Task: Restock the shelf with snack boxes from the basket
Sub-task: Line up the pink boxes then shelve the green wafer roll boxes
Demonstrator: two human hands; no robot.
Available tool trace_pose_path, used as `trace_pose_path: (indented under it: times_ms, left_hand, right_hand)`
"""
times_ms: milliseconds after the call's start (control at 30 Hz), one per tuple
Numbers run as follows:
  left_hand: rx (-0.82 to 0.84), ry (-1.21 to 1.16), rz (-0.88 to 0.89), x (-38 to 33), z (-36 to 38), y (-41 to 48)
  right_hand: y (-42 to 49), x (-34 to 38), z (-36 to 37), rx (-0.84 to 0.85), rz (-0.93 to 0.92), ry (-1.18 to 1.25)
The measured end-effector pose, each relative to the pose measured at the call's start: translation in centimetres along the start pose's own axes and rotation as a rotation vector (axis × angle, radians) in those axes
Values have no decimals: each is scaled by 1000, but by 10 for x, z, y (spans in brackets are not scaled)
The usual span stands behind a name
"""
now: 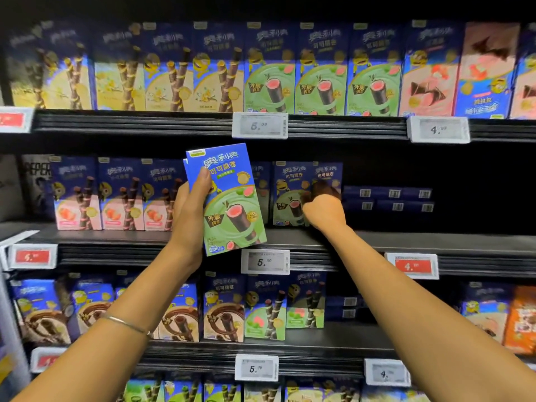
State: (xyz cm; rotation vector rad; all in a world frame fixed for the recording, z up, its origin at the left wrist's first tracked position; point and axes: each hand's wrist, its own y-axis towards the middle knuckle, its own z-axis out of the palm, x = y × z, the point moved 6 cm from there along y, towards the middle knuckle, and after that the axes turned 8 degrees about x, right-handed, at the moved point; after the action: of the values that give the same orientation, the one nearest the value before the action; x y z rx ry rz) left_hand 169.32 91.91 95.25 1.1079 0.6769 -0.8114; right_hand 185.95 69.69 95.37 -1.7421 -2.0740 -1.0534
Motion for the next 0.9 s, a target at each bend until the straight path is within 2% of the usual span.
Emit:
trace_pose_path:
  times_ms: [533,667,733,767,833,900]
  left_hand:
    - [-3,17,-8,3,2,5]
    - [-1,26,-6,4,3,5]
    - [9,33,-4,5,5,5]
    - [16,43,-1,5,8,5]
    - [20,75,14,6,12,6]
    - [13,107,38,5,17,6]
  right_hand:
    - [7,8,4,37,2,53]
    - [-7,4,-6,-30,44,128]
    - [-22,12,-17,-124,-35,283]
    - [-33,20,-20,-119,-104,424]
    - [-56,43,-23,31,-271,691]
    - [-80,61,-21,189,-362,764]
